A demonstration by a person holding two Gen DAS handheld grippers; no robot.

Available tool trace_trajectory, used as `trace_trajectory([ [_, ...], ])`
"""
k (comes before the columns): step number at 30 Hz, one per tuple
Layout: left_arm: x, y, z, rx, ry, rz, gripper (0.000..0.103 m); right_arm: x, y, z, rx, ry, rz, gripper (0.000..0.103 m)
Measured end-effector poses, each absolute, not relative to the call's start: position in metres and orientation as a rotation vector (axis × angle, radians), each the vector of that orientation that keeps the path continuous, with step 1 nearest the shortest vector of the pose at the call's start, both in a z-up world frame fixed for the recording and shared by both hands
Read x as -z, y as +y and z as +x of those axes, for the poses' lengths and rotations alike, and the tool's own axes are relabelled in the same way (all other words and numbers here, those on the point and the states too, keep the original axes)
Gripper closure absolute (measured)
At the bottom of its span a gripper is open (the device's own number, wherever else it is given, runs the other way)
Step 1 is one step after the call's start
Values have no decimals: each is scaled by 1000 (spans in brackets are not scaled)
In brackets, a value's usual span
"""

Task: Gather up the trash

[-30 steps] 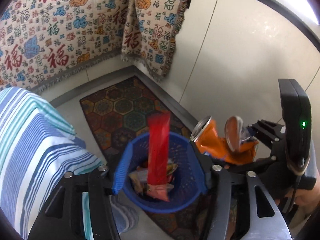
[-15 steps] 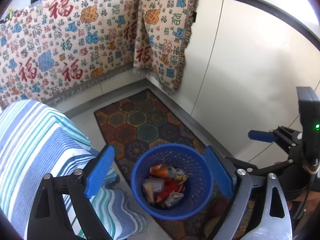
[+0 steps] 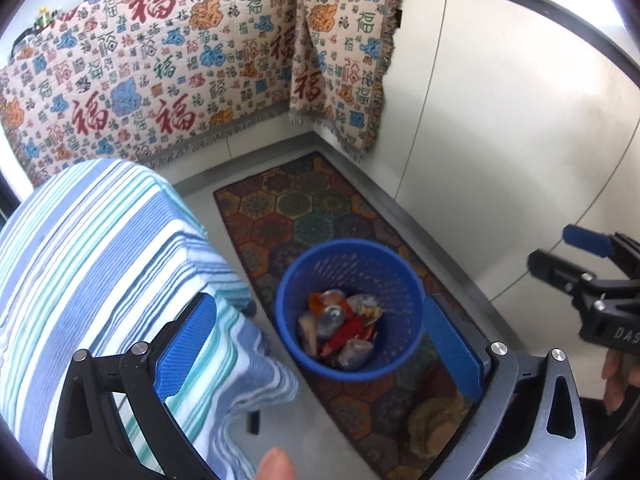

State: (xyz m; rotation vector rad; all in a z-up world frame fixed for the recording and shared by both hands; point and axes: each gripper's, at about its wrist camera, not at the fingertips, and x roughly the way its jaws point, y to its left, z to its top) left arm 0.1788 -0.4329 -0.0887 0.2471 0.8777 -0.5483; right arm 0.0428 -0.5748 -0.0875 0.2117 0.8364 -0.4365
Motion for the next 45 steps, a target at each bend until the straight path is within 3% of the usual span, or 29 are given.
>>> trace_trajectory([
  [45,80,-427,145,453,878,247,0,84,-547,42,406,841,104,16],
])
